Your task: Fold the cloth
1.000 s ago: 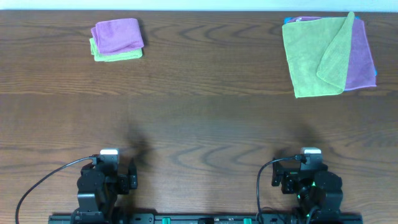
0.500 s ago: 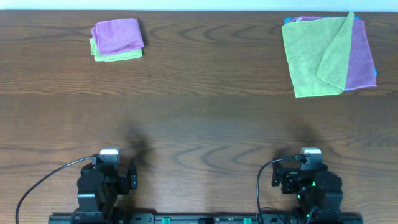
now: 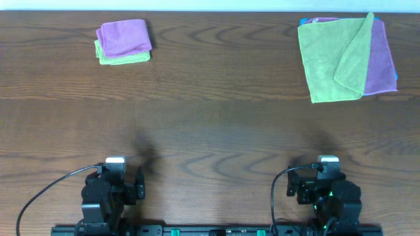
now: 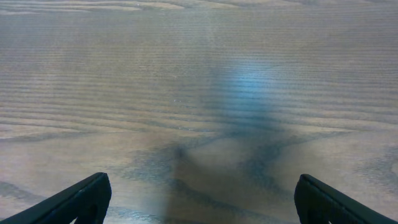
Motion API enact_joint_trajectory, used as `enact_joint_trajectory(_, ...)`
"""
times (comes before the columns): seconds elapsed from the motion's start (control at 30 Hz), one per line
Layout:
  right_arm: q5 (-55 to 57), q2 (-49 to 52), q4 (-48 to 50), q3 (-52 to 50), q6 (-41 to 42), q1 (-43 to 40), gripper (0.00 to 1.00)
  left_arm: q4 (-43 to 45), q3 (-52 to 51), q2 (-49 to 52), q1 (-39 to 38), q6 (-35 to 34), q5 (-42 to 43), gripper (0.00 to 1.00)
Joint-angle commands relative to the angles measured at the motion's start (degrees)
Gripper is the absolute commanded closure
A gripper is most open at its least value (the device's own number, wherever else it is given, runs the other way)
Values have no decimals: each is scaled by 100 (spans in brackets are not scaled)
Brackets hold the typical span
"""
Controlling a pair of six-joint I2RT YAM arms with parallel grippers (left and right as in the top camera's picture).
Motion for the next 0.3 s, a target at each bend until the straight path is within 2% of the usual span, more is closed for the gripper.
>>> enact_joint_trajectory(0.0, 59, -63, -59, -76, -107, -35, 1, -28, -72, -46, 4, 57, -103, 5)
enact_joint_trajectory(0.27, 57, -63, -59, -76, -107, -35, 1, -28, -72, -46, 4, 57, -103, 5)
